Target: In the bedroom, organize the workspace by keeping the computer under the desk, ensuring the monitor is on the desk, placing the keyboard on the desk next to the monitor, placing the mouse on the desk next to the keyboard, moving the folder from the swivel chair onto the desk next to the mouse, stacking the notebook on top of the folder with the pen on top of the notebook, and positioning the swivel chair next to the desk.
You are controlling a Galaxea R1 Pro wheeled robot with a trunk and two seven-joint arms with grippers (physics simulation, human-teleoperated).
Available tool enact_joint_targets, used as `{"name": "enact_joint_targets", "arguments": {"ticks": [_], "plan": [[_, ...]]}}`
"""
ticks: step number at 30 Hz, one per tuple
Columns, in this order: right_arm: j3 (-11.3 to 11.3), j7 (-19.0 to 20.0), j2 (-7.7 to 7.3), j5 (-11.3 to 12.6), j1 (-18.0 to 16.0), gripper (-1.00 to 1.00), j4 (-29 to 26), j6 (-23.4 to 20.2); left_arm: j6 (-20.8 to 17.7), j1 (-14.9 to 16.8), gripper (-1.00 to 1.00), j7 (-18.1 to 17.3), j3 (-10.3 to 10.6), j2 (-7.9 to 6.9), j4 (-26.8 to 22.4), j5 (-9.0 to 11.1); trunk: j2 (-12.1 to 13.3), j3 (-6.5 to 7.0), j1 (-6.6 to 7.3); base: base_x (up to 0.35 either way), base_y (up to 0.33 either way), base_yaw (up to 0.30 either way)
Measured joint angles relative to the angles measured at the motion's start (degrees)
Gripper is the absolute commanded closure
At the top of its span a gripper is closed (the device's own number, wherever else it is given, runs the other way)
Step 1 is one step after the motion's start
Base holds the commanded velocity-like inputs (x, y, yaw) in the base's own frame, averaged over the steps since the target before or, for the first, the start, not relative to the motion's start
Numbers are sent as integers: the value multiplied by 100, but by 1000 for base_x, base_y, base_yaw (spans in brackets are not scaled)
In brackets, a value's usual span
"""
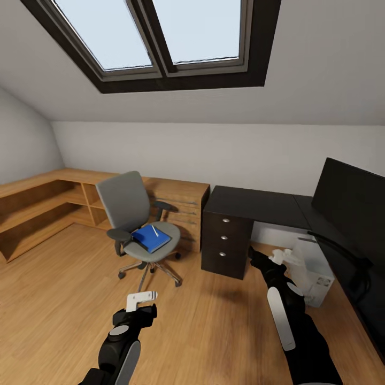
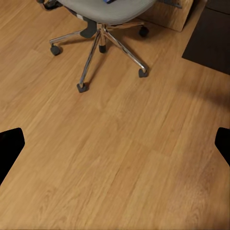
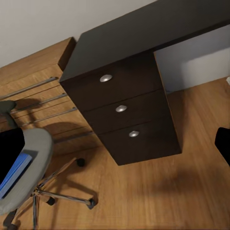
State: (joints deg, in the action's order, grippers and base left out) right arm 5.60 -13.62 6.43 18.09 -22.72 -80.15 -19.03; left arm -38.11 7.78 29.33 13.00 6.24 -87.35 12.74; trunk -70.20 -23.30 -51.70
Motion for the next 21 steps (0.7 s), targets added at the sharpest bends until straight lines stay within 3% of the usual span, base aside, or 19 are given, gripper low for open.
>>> {"name": "enact_joint_targets", "arguments": {"ticks": [7,21], "plan": [[-156,-31,21,-24,1,-100,4,7,0,1,-100,8,-5,2,3,-7,1,0,-3,-241,0,-68],[-164,-33,13,-36,1,-100,15,8,3,1,-100,17,-4,2,-3,-8,0,0,-1,-226,0,-254]]}}
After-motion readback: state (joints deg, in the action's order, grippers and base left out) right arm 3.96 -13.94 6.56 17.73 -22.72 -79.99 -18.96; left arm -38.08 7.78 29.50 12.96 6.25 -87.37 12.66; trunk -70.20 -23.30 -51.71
